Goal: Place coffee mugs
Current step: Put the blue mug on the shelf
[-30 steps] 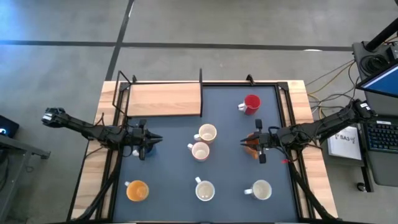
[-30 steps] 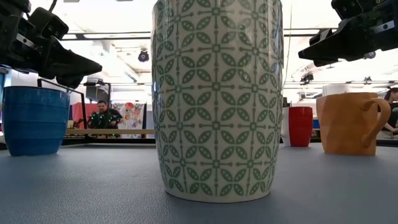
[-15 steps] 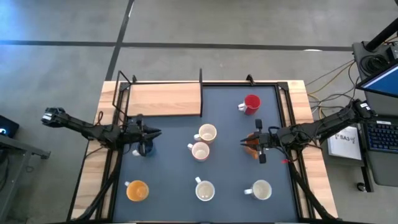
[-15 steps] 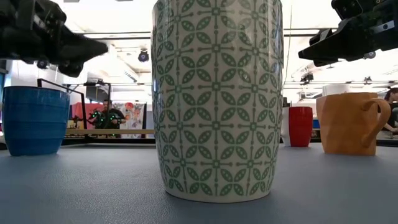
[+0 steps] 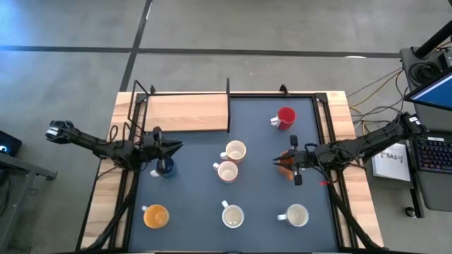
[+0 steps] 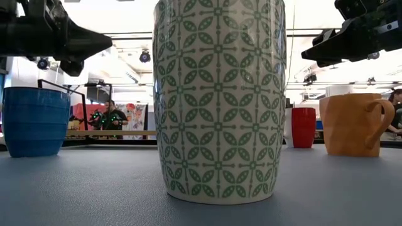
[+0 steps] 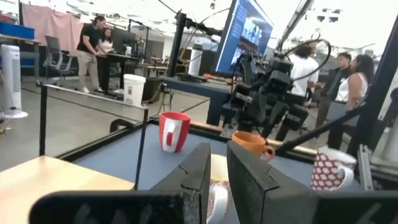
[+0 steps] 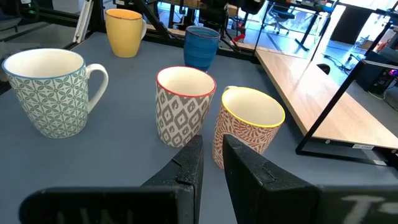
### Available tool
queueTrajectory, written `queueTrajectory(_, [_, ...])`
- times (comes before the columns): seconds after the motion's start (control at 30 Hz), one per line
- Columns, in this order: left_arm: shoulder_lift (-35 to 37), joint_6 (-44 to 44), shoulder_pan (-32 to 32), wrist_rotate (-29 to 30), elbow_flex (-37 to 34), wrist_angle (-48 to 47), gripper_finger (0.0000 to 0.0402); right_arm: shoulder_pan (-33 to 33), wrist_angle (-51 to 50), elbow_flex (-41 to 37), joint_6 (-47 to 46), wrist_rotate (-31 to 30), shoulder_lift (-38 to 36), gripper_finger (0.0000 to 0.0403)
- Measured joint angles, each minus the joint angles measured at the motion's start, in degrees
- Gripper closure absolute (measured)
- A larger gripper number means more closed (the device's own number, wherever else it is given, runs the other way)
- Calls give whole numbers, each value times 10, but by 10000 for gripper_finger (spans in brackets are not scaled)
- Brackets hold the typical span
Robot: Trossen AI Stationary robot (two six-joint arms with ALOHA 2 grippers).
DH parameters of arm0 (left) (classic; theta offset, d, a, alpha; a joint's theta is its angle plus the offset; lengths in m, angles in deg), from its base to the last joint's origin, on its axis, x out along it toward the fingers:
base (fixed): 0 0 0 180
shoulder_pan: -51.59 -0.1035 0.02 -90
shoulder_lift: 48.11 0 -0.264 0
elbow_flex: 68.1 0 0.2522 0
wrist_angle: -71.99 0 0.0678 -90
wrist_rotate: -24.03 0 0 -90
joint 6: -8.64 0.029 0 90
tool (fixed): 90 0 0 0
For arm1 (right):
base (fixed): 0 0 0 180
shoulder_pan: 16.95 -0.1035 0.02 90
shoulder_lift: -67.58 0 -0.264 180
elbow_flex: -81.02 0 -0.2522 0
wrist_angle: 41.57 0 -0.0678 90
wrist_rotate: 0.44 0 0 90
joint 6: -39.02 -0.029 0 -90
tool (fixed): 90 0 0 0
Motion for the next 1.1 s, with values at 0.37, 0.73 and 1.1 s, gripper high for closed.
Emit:
queueTrajectory(0.37, [-59,-51,0,19,78,-91,365,0,0,0,0,0,0,353])
queueTrajectory(0.73, [-249,-305,0,18,406,-680,365,0,0,0,0,0,0,353])
queueTrajectory(1.1, [-397,-486,13,-88,582,-962,365,0,0,0,0,0,0,353])
